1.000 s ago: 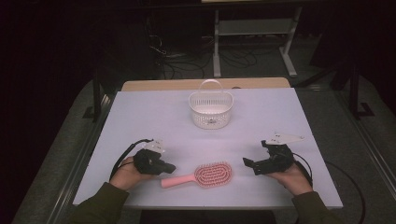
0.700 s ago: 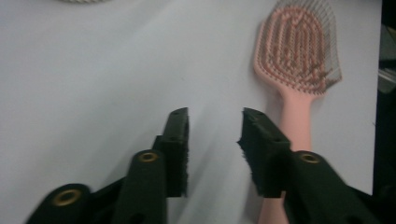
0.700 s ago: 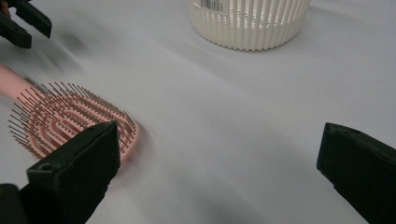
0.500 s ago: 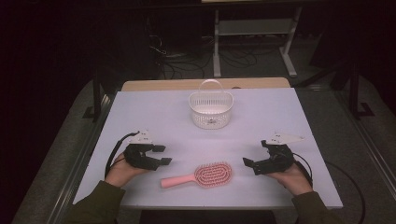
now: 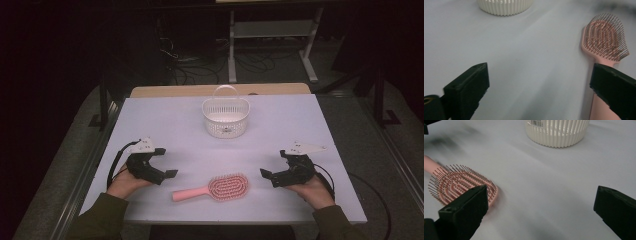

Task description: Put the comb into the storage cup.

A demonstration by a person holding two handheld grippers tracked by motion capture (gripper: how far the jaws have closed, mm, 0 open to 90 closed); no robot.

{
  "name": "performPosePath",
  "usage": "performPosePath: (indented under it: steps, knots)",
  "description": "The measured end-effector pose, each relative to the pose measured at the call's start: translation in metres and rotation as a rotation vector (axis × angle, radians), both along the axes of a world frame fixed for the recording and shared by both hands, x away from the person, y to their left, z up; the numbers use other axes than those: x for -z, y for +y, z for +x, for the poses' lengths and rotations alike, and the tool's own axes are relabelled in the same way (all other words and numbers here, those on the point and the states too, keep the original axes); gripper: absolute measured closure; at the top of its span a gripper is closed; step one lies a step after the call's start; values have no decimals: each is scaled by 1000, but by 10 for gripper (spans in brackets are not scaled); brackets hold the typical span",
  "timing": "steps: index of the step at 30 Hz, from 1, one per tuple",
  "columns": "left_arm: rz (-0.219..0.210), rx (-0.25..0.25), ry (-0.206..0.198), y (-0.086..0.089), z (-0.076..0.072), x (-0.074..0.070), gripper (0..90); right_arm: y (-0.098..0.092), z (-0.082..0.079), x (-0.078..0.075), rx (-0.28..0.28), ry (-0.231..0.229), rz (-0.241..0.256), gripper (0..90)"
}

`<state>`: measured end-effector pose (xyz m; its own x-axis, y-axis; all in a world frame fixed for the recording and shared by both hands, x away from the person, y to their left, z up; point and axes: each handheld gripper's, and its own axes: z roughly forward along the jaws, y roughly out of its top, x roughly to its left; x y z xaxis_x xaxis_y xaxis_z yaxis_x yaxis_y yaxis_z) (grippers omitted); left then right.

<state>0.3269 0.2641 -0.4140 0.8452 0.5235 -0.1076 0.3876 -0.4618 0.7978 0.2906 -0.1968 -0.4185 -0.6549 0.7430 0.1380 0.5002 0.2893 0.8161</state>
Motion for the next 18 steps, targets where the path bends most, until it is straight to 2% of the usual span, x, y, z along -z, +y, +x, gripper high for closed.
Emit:
performPosePath:
  steps: [4, 6, 13, 18]
  knots:
    - [-7, -2, -27, 4, -1, -1, 0, 0, 0, 0, -2, 0, -2, 0]
    - [-17, -1, -26, 5, -2, -1, 0, 0, 0, 0, -3, -1, -2, 0]
    - [-5, 9, -38, 6, -3, 1, 0, 0, 0, 0, -2, 0, -2, 0]
    - [-1, 22, -31, 6, -3, 2, 0, 0, 0, 0, -2, -1, -3, 0]
